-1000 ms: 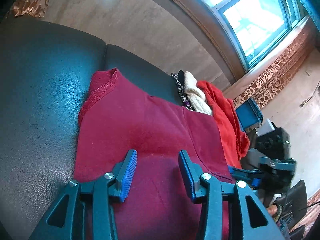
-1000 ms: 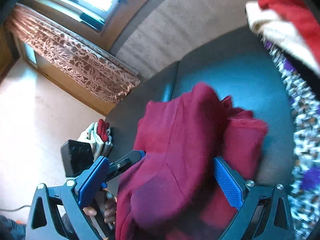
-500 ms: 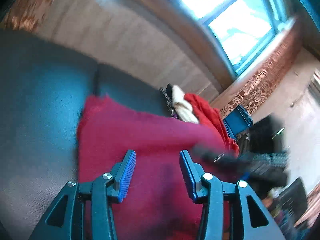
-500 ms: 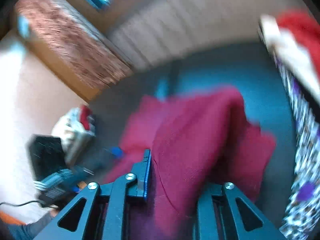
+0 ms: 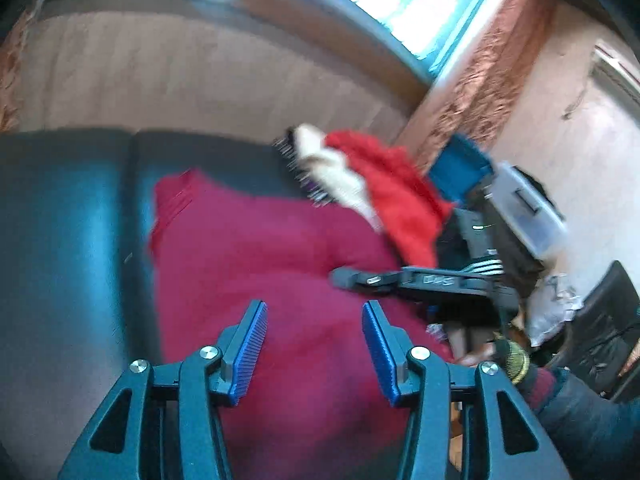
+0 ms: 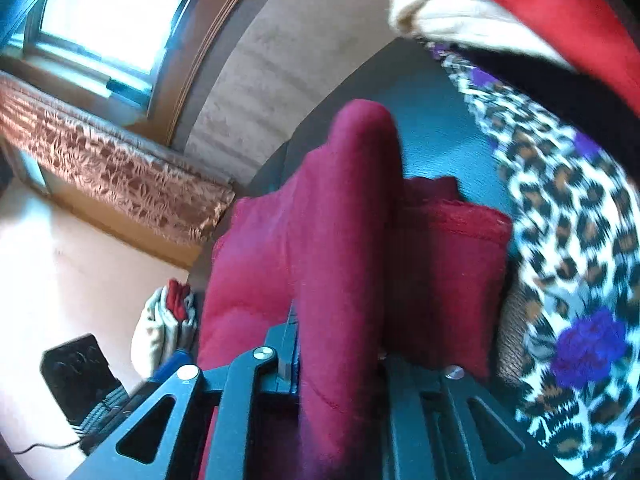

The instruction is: Fold clothes

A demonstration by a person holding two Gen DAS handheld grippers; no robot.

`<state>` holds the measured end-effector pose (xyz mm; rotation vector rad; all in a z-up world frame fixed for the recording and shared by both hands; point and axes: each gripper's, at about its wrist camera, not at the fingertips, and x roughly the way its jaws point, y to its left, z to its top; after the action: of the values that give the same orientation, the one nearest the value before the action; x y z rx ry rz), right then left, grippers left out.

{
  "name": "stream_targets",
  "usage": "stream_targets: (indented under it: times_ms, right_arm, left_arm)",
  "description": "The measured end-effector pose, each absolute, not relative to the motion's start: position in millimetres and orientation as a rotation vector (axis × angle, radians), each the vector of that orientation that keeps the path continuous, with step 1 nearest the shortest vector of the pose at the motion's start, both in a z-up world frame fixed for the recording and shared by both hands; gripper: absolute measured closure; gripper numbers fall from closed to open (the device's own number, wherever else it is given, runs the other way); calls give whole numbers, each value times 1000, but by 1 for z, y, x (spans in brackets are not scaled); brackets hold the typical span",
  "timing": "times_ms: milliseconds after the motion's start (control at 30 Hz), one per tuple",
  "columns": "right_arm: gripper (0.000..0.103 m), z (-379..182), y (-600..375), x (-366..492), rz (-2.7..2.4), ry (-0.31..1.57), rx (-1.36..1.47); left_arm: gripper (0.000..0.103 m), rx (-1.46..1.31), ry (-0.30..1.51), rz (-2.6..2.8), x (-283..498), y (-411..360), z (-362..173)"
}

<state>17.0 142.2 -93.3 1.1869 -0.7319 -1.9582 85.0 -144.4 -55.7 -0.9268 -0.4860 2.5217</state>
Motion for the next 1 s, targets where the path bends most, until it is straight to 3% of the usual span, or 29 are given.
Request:
stream_targets:
  times_ms: [133, 233, 333, 500, 633, 733, 1000]
  right_arm:
    - [88, -56, 151, 19, -1905, -778, 930]
    - [89, -100, 158, 4, -2045, -690, 1169]
    - [91, -115, 165, 7, -2016, -759, 1115]
    - [91, -122, 171, 5, -1987, -758, 1096]
    - [82, -100, 184, 11, -2031, -717, 1118]
    - [75, -72, 196, 28, -2107, -646, 1070]
    - [75, -8, 191, 118, -2057, -288, 905]
  left_arm:
    - [53, -1015, -249, 2413, 69, -95, -61]
    - [54, -1136, -46, 2327, 63, -56, -91]
    - [51, -1113, 96, 2365, 72, -38, -94]
    - [53, -1084, 1, 2328, 70, -27, -84]
    - [53, -1116, 164, 2331, 67, -3, -93]
    - [53, -1099, -12, 2383, 59, -34, -84]
    - [52, -1030, -497, 2477, 38, -115, -60]
